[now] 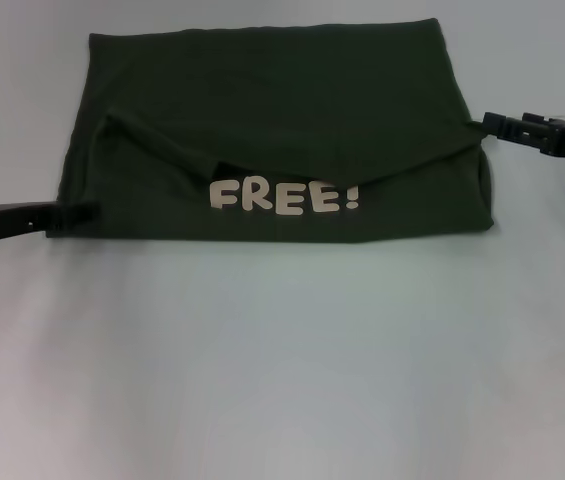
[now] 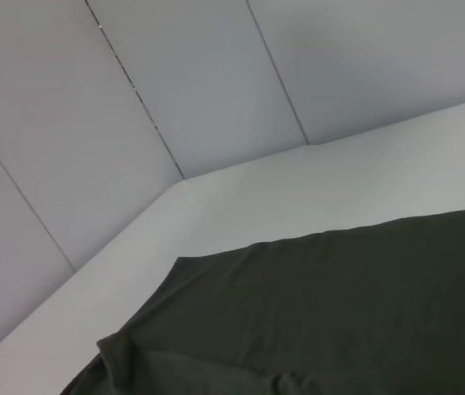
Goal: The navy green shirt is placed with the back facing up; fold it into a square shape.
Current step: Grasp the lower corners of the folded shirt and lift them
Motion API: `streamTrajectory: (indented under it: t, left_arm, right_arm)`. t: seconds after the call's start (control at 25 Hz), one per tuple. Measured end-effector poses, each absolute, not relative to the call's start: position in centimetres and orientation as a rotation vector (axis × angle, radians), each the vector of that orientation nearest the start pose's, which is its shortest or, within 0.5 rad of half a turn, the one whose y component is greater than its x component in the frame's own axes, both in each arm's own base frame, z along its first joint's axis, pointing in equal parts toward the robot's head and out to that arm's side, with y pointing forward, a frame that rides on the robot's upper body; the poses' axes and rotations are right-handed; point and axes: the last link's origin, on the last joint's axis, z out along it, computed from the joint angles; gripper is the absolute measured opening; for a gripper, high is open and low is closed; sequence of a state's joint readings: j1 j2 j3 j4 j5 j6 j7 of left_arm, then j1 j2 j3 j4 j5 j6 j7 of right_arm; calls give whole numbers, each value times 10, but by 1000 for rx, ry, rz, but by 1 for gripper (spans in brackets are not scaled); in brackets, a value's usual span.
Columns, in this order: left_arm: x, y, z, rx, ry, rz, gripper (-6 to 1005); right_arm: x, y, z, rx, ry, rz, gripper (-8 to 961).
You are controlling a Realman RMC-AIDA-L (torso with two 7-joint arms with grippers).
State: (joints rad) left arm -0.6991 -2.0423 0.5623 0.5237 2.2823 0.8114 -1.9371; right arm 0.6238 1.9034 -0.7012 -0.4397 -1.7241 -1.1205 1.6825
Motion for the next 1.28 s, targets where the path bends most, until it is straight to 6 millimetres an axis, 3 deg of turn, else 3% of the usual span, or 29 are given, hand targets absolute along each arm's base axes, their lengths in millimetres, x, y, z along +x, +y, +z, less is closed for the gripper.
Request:
streamTrajectory:
  t: [0.8, 1.28]
  left_arm:
    - [-316, 419, 10, -1983, -1368, -328, 676]
    - [-316, 421, 14, -1976, -1370, -318, 678]
  right_arm:
    - [290, 416, 64, -2160, 1090, 738, 917]
    - [291, 416, 63, -2167, 1089, 724, 917]
